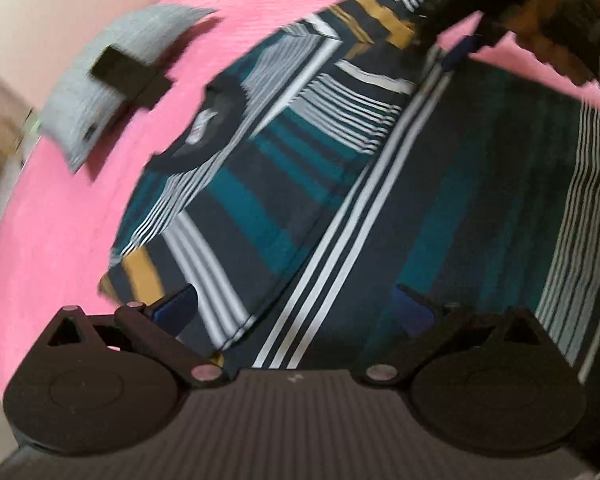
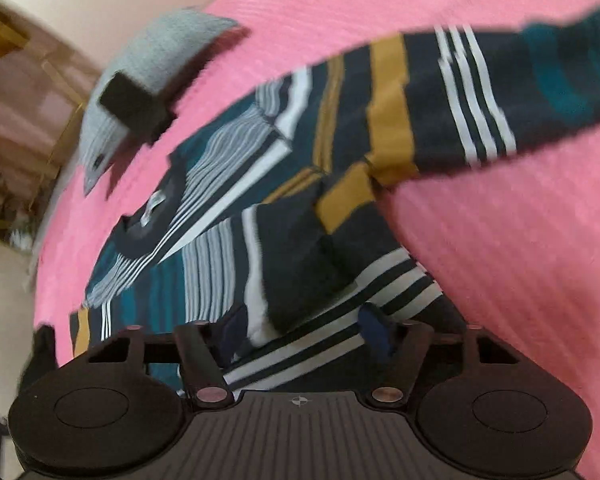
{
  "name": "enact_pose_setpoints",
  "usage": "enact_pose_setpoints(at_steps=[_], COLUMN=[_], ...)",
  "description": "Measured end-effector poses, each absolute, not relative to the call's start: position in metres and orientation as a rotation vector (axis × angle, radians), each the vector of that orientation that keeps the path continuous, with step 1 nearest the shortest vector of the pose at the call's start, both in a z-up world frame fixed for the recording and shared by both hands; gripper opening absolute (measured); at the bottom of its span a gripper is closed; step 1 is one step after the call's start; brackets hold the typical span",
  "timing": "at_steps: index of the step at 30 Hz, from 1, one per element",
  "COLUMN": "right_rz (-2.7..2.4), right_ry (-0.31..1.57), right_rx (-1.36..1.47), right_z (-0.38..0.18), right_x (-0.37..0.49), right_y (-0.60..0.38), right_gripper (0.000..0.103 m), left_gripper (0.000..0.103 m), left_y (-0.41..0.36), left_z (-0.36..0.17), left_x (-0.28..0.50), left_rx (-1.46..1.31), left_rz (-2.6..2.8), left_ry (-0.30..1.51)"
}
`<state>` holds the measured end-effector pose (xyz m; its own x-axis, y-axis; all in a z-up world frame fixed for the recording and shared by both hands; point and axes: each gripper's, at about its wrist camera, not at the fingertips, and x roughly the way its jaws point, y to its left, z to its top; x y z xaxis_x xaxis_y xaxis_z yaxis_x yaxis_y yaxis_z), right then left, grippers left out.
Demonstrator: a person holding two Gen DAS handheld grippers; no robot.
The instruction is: Fold clothes
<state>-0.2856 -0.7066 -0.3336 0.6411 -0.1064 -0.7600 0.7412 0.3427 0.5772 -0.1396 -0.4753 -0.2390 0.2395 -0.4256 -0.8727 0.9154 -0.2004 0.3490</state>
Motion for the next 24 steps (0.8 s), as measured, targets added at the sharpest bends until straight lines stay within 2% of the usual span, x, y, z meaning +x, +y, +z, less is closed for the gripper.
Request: enact_pose_setpoints(at_steps=[3,4,5,9,12,15,18,20,22,24], right_rz=[-0.57,-0.558,-0.567,-0.592,-0.61,-0.618,-0.619,-0.656,-0.724,-0.821], right_ry=[0.647,0.64,0.638,0.611,0.671,0.709,0.692,0.667,0.652,0.629], right_rx=[1.143,1.169,1.186,1.174,1.171,1.205,1.208,1.204,1.191,1.178], right_z=[-0.344,-0.345,-0.342,-0.311,-0.324,-0.346,-0.345,-0.338,-0.331,-0.328], right_x=[-0.286,-0.286,-0.29,-0.309,-0.322,-0.327,-0.338,-0.363,-0.393,-0.433], right_y=[-0.717,-0.721,-0.724,-0.724,-0.72,-0.725,-0.734,-0.741,-0.749,-0.767], right_gripper=[0.038,0.012,0.002,0.002,0.002,0.002,0.004,0.036,0.059,0.06], left_gripper=[0.101,0.101,0.101,0.101,0.101,0.101,0.101,0.101,0.101,0.101], left_y=[-0.491,-0.496,-0.5,-0.51,-0.518,-0.528,-0.54,-0.549,-0.559,-0.57], left_z=[-0.262,-0.267,-0.27,-0.268,-0.268,-0.272,-0.277,-0.279,-0.281,-0.279], left_x=[-0.152,-0.156,-0.159,-0.167,-0.171,-0.174,-0.181,-0.186,-0.194,-0.205], left_rx=[1.268,1.278,1.279,1.268,1.284,1.311,1.333,1.338,1.343,1.344], left_rz=[-1.334,-1.332,-1.327,-1.328,-1.344,-1.368,-1.396,-1.416,-1.438,-1.464], left_ry=[0.522,0.522,0.528,0.54,0.543,0.539,0.526,0.522,0.519,0.503])
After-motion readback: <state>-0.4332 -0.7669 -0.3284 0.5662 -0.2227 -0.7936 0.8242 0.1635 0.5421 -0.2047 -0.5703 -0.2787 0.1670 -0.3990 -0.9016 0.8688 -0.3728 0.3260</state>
